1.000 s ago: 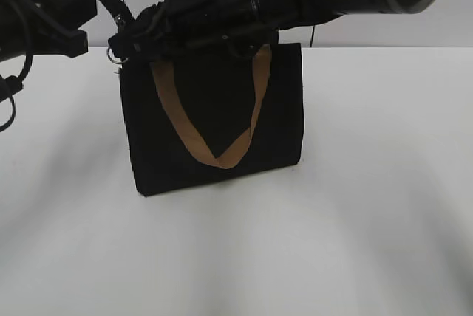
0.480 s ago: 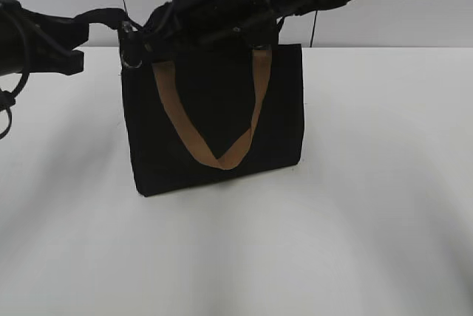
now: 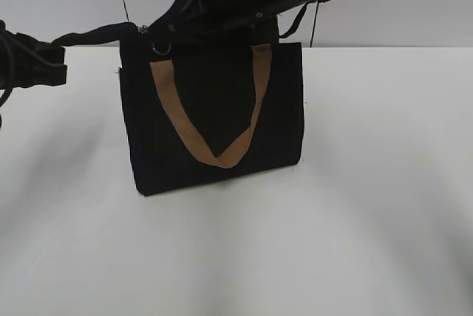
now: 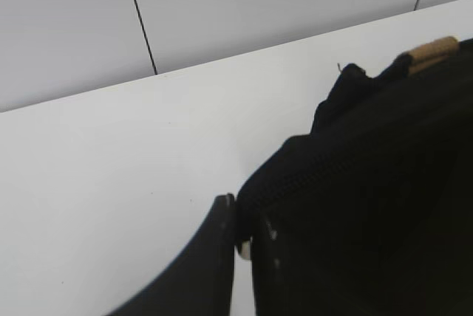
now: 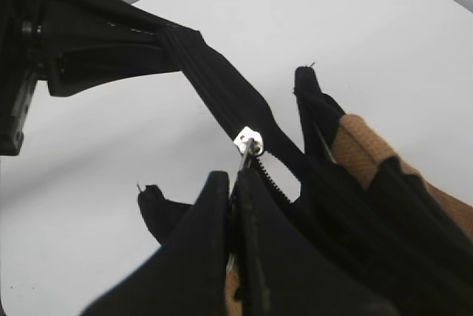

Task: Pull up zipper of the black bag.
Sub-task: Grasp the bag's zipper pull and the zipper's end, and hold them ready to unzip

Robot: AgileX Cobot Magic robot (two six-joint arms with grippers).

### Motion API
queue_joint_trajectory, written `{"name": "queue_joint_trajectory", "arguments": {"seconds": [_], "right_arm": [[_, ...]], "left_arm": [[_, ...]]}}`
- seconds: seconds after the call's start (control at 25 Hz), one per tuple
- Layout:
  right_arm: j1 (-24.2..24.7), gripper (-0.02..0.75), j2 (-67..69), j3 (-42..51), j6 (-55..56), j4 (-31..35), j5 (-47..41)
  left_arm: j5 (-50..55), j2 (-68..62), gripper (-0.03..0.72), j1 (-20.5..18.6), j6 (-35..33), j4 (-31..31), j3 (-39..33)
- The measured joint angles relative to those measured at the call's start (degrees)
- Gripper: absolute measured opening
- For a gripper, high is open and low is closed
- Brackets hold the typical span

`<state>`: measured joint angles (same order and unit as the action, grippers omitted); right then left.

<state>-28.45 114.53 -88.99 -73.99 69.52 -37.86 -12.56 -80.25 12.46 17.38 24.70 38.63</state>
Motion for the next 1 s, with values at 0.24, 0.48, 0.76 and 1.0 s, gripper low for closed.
{"name": "queue_joint_trajectory", "arguments": {"seconds": [0.24, 0.48, 0.76, 1.0], "right_arm": [[3.0, -0.011, 0.0, 0.0, 1.2, -0.3, -1.2], [8.0, -0.011, 0.0, 0.0, 5.5, -4.3, -3.0], [14.5, -0.011, 0.0, 0.0, 8.2, -6.2, -7.7], [18.5, -0.011, -1.5, 0.0, 10.7, -8.5, -10.8]], "left_arm": [[0.1, 0.0, 0.027, 0.0, 0.0, 0.0, 0.0], [1.8, 0.0, 0.027, -0.2, 0.0, 0.0, 0.0], [3.2, -0.1, 0.027, -0.3, 0.0, 0.0, 0.0], [3.0, -0.1, 0.027, -0.2, 0.0, 0.1, 0.0]]}}
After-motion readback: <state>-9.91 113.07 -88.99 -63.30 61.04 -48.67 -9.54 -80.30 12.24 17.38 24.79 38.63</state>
